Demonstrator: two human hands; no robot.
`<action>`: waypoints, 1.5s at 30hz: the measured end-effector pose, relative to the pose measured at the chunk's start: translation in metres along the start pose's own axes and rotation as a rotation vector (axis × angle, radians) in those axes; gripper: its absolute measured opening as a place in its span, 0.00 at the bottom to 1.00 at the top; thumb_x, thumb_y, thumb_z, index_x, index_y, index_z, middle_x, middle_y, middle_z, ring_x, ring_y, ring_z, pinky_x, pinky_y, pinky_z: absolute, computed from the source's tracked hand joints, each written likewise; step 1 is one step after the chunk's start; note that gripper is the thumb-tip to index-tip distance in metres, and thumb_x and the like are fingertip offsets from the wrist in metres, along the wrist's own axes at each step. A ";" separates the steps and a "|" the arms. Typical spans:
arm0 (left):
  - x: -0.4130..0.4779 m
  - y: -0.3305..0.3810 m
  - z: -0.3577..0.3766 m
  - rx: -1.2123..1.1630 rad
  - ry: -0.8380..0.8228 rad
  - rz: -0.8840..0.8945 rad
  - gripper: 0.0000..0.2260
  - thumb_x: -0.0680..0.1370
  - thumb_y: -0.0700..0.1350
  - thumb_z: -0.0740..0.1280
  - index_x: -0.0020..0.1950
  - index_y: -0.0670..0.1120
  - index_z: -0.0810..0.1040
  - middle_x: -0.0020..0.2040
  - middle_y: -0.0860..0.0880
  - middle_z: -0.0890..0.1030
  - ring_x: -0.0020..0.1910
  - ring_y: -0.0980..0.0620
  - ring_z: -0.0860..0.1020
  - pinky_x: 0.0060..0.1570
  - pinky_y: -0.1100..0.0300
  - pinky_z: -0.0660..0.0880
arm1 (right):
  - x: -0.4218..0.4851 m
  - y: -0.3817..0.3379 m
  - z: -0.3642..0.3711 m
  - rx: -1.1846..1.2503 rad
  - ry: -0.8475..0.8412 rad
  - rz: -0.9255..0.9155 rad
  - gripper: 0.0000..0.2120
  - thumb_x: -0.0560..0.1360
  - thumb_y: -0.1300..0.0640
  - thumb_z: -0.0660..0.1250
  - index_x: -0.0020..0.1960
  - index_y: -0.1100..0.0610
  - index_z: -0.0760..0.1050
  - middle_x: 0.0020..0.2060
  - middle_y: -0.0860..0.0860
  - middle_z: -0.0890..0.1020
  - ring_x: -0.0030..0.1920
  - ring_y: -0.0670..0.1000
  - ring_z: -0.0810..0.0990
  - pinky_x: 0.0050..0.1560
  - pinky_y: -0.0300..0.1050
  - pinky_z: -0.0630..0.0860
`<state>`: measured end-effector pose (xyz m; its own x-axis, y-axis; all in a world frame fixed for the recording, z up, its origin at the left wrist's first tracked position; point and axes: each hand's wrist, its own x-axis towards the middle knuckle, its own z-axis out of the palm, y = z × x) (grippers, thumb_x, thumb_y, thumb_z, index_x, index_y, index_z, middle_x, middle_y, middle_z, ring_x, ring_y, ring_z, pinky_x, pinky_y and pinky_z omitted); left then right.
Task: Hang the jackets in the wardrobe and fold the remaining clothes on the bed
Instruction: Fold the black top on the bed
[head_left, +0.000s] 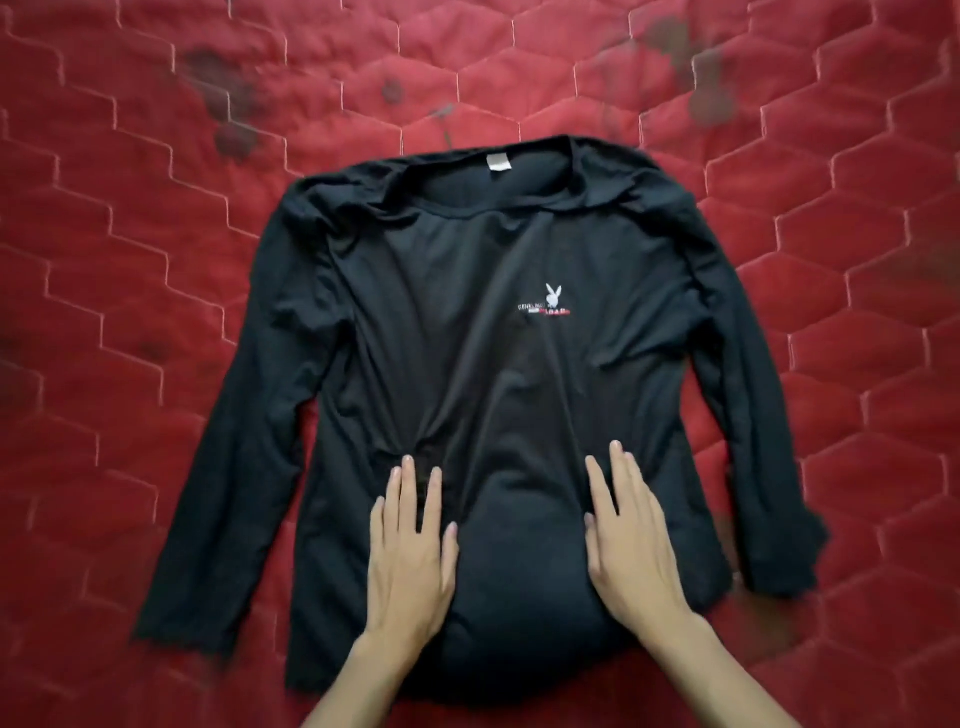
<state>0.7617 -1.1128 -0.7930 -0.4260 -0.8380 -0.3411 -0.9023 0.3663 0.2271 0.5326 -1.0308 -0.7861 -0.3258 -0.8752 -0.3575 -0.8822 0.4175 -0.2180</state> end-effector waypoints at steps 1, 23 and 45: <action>-0.016 -0.001 0.003 0.009 -0.018 -0.009 0.27 0.81 0.51 0.54 0.79 0.43 0.62 0.81 0.39 0.54 0.79 0.41 0.57 0.71 0.43 0.65 | -0.016 0.001 0.003 0.003 -0.019 0.017 0.30 0.76 0.60 0.67 0.76 0.61 0.64 0.78 0.61 0.59 0.77 0.60 0.61 0.71 0.54 0.68; -0.127 -0.074 0.003 -0.443 0.227 -0.809 0.16 0.72 0.51 0.76 0.52 0.41 0.83 0.53 0.38 0.83 0.55 0.37 0.80 0.56 0.48 0.74 | -0.112 0.064 -0.018 0.863 0.229 0.409 0.09 0.73 0.60 0.71 0.35 0.56 0.75 0.45 0.51 0.79 0.47 0.46 0.77 0.45 0.31 0.67; -0.201 -0.081 -0.010 -0.751 0.183 -0.843 0.14 0.76 0.44 0.74 0.54 0.36 0.79 0.50 0.42 0.81 0.49 0.44 0.79 0.48 0.55 0.71 | -0.192 0.069 -0.019 1.139 0.206 0.520 0.13 0.73 0.64 0.72 0.35 0.56 0.70 0.31 0.48 0.70 0.31 0.41 0.68 0.35 0.34 0.65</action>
<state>0.9214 -0.9781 -0.7333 0.3678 -0.7711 -0.5197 -0.6034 -0.6232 0.4976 0.5276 -0.8383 -0.7153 -0.6815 -0.5245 -0.5103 0.1226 0.6056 -0.7862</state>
